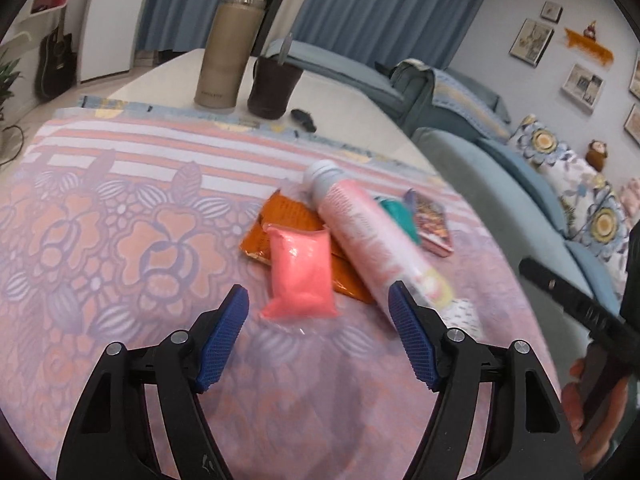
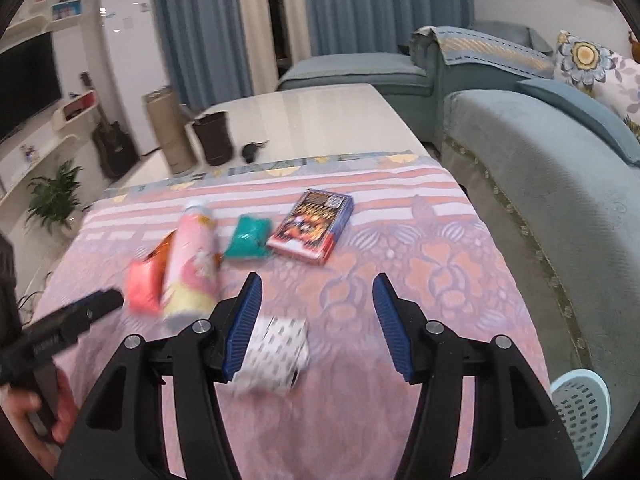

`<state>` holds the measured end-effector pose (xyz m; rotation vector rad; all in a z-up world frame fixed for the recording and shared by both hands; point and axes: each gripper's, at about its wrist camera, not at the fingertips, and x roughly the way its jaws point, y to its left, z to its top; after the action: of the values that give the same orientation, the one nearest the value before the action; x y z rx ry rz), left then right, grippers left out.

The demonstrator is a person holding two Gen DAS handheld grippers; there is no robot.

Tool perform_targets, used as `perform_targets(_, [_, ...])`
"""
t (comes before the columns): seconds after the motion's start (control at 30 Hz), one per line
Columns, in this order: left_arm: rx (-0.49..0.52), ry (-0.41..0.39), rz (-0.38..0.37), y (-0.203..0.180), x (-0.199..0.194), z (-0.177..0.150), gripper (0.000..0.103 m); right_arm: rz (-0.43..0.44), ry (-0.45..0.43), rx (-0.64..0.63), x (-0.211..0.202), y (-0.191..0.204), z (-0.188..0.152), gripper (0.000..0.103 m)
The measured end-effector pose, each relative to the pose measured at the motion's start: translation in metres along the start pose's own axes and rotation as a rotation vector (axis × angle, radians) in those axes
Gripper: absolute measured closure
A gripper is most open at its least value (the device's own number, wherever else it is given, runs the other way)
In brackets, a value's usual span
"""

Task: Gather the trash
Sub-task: 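Grasp the pink bag with left tool while right tool grasps the snack card box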

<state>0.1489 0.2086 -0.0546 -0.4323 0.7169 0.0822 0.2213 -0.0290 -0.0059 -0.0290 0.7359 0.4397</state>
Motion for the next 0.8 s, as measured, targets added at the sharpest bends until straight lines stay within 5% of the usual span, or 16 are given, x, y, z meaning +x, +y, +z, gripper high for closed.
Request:
perform_targets(0.2, [-0.014,0.076,0.037,0.007,0.039,0.011,0.049,-0.015,0.035,0.018,0.053,0.002,0.023,0.038])
perform_targets(0.27, [-0.008,0.074,0.061,0.006,0.04,0.008,0.068,0.005,0.067,0.054,0.072,0.001,0.032,0.038])
perform_targets(0.57, [-0.05,0.023,-0.029,0.015,0.027,0.004,0.069,0.018,0.181,0.191,0.143,-0.004,0.048,0.038])
perform_targets(0.8, [-0.042,0.012,-0.016,0.011,0.023,0.003,0.069,-0.114,0.23,0.066,0.158,0.026,0.053,0.036])
